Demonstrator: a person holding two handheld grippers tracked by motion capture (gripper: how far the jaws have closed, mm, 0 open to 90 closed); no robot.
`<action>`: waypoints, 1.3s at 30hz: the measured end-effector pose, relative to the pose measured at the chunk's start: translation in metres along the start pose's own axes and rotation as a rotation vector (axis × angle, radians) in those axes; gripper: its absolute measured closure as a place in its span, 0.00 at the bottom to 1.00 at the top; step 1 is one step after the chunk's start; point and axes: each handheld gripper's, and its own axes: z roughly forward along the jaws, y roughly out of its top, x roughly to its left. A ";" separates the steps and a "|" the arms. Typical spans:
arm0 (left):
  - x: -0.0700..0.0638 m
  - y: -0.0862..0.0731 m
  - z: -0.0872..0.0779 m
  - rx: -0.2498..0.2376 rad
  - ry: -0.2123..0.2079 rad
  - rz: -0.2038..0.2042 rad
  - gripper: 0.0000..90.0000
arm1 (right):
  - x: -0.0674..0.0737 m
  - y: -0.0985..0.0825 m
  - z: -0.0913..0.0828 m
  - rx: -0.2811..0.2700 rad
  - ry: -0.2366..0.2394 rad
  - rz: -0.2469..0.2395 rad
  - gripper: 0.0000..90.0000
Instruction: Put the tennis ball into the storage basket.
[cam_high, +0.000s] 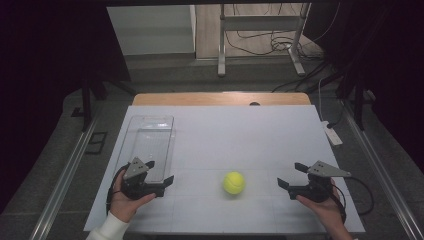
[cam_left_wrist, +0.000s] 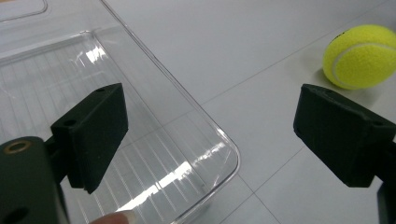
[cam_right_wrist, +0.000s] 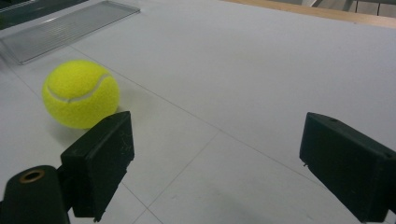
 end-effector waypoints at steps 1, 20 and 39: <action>0.000 0.000 0.000 -0.002 -0.001 -0.001 0.13 | 0.000 0.000 0.001 0.002 0.001 0.000 0.12; -0.001 -0.001 -0.001 -0.001 -0.001 -0.001 0.12 | 0.000 -0.002 0.003 0.022 0.000 -0.006 0.12; -0.004 0.004 -0.004 -0.010 0.000 -0.010 0.13 | -0.001 -0.002 0.004 0.023 0.011 -0.008 0.12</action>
